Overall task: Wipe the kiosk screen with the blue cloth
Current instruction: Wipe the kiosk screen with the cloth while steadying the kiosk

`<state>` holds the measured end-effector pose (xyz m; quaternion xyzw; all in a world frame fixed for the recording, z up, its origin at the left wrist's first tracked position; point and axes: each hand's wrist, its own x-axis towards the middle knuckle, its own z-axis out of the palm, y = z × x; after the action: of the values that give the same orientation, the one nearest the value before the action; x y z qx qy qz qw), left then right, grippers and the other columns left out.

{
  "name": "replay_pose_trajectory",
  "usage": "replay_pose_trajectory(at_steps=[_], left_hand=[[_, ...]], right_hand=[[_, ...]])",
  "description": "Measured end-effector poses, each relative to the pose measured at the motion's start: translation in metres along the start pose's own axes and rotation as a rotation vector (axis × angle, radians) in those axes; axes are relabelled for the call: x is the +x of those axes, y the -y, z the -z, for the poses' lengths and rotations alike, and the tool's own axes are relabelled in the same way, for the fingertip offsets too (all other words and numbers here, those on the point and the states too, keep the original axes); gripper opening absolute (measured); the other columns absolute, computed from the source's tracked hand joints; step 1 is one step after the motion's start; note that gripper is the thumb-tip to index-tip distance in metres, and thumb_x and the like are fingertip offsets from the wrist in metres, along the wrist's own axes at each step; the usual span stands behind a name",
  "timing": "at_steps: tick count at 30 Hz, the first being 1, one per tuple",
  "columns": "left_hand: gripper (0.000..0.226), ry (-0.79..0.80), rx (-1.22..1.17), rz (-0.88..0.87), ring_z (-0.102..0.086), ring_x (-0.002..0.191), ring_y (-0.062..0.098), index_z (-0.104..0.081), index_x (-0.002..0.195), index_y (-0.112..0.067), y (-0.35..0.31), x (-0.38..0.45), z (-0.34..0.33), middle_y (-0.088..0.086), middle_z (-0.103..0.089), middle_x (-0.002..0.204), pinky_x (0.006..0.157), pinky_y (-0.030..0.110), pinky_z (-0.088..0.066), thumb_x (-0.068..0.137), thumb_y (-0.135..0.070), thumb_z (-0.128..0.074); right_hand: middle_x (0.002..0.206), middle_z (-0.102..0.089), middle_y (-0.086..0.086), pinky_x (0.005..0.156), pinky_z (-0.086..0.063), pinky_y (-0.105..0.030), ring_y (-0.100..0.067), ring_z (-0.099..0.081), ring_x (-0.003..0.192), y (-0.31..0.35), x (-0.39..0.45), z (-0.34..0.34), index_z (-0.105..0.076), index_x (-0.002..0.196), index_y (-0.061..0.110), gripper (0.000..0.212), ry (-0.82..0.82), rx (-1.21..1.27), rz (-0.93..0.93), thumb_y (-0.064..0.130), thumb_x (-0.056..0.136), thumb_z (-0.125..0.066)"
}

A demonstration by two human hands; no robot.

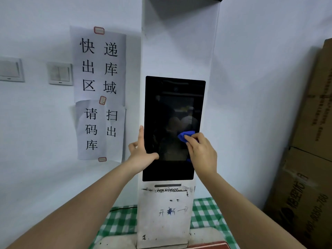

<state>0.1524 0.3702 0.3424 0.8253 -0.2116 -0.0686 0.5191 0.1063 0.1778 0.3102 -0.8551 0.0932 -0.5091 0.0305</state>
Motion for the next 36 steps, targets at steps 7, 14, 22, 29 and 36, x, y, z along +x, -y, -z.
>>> replay_pose_trajectory(at_steps=[7,14,22,29,36], left_hand=[[0.104,0.026,0.042,-0.008,-0.038,0.099,0.015,0.023,0.144,-0.045,0.001,0.001,0.002,0.011,-0.016,0.144,0.085,0.024,-0.031,0.089,-0.016,-0.061],[0.104,0.063,0.068,0.004,-0.039,0.086,0.011,0.025,0.142,-0.047,0.001,0.001,0.006,0.012,-0.017,0.143,0.084,0.026,-0.03,0.09,-0.017,-0.06],[0.104,0.063,0.054,0.007,-0.037,0.094,0.016,0.024,0.142,-0.047,0.002,0.002,0.006,0.013,-0.017,0.143,0.085,0.025,-0.03,0.089,-0.015,-0.059],[0.103,0.082,0.055,0.007,-0.039,0.096,0.016,0.024,0.142,-0.047,0.001,0.001,0.007,0.012,-0.018,0.142,0.086,0.025,-0.03,0.09,-0.015,-0.058],[0.103,0.084,0.044,0.016,-0.038,0.097,0.016,0.024,0.142,-0.048,0.001,0.002,0.008,0.01,-0.017,0.143,0.086,0.025,-0.029,0.09,-0.015,-0.058]], right_hand=[[0.11,-0.056,0.001,0.061,-0.051,-0.032,-0.02,-0.059,0.079,0.002,0.027,0.011,-0.06,0.123,0.02,0.029,-0.077,0.105,-0.24,0.019,0.095,-0.054],[0.098,-0.06,-0.005,0.045,-0.046,-0.029,-0.025,-0.059,0.075,0.002,0.015,0.005,-0.067,0.113,0.014,0.032,-0.03,-0.054,0.112,0.006,0.082,-0.07],[0.096,-0.053,0.012,0.059,-0.039,-0.019,-0.014,-0.056,0.083,0.024,0.024,-0.004,-0.061,0.116,0.021,0.023,-0.087,0.199,-0.264,0.024,0.093,-0.056],[0.102,-0.057,0.002,0.055,-0.046,-0.029,-0.017,-0.055,0.08,0.02,0.033,0.002,-0.062,0.12,0.018,0.031,-0.116,0.07,-0.092,0.015,0.089,-0.062],[0.095,-0.057,0.002,0.048,-0.046,-0.03,-0.015,-0.051,0.075,0.041,0.014,-0.016,-0.063,0.116,0.016,0.034,-0.027,0.043,0.061,0.012,0.083,-0.069]])
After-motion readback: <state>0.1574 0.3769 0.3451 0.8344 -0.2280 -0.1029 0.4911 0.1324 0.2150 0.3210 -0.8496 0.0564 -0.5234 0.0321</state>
